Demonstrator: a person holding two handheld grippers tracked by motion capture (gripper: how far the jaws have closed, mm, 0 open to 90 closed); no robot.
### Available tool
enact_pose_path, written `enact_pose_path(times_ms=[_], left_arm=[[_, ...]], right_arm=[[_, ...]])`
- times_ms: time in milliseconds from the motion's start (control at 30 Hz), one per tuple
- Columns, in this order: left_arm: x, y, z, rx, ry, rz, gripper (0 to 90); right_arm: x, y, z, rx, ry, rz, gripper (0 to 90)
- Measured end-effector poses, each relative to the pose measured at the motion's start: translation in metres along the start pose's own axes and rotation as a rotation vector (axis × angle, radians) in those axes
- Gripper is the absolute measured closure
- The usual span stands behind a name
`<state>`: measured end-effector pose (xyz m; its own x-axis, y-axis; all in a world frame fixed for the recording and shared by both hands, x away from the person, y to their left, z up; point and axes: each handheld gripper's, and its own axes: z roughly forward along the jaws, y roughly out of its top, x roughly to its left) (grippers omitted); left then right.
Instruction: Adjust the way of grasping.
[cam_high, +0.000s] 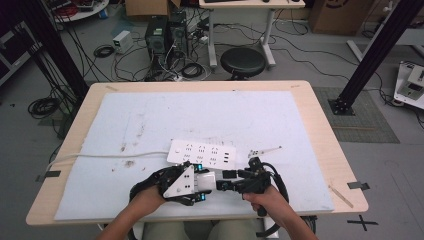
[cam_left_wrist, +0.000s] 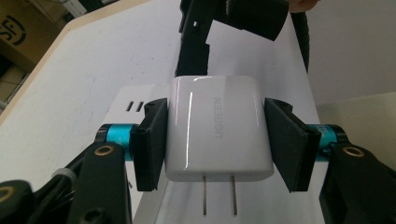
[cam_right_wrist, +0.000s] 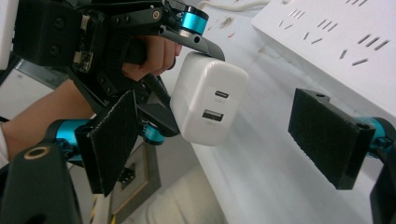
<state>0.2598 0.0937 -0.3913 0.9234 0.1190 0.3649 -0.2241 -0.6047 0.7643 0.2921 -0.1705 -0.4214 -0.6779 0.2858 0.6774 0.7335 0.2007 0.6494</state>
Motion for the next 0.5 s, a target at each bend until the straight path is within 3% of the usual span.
enact_pose_path(times_ms=[433,500], left_arm=[[-0.0024,0.0061,0.0062,-0.011,-0.005,0.023,42.5],[-0.0021,0.0064,0.0061,-0.011,-0.003,0.026,42.5]], right_arm=[[-0.0040,0.0029,0.0081,0.033,0.041,0.061,16.8],[-0.0046,0.0032,0.0088,0.036,0.047,0.068,20.4]])
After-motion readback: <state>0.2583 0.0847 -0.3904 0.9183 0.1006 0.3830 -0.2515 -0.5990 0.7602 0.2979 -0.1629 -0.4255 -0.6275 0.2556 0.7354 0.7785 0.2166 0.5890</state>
